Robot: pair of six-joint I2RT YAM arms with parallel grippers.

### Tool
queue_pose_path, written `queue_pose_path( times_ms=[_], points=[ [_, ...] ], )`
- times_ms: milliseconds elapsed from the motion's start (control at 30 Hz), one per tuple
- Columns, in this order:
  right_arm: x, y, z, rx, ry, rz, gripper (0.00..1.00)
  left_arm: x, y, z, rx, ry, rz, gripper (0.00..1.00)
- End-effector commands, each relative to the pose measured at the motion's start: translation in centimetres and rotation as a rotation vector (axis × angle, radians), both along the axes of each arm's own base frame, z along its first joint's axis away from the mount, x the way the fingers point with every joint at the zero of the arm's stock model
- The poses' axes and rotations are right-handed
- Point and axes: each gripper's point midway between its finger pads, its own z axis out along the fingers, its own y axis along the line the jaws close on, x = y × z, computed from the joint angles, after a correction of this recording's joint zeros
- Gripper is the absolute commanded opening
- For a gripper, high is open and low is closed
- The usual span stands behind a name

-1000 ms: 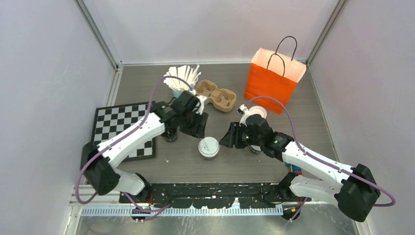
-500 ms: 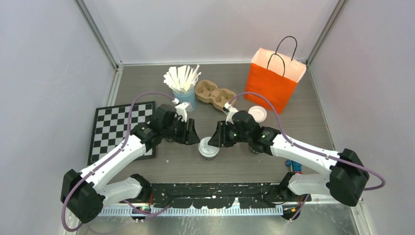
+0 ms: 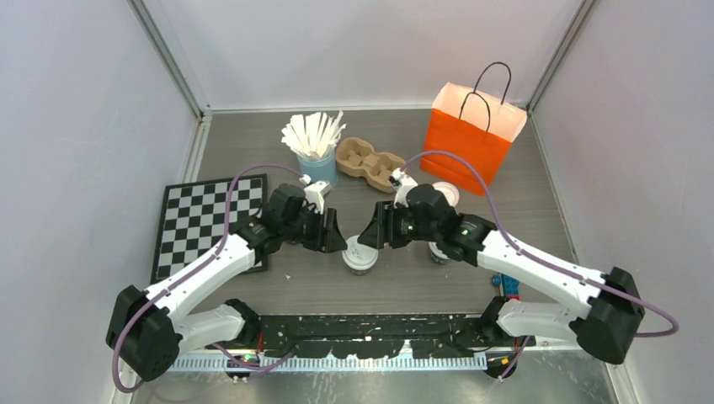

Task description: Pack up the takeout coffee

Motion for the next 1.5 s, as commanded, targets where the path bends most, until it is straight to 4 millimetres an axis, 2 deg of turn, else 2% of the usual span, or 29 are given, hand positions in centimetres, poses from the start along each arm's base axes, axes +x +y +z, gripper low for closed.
queue_pose_path(
  times_ms=[0,133,367,500,733,1100,1467],
  points=[
    [0.8,-1.3,4.2,0.015,-0.14,-0.038,0.62,0.9,0.4,1.3,0.0,-0.098,-0.004,0.5],
    [1.9,-2.0,2.8,-0.073,-0.155,-0.068,0.66,1.0,1.0,0.6,0.042,-0.091,0.011,0.55],
    [3.0,-1.4,0.0,-0.12,-0.095,-0.033,0.66,0.2,-0.4,0.8,-0.038,-0.077,-0.068,0.63],
    [3.2,-1.0,-2.1,-0.136,-0.052,-0.012,0.65,0.4,-0.3,0.6,-0.072,-0.057,-0.062,0.66],
    [3.6,-0.6,-3.9,-0.144,-0.024,-0.008,0.61,0.2,-0.7,-0.6,-0.101,-0.001,-0.071,0.67],
    [3.0,-0.2,-6.8,-0.128,0.033,0.014,0.59,0.2,-1.6,-2.2,-0.133,0.039,-0.086,0.66],
    [2.2,-0.8,-8.9,-0.12,0.069,0.004,0.56,0.4,-2.5,-1.5,-0.223,0.031,-0.068,0.67]
  ],
)
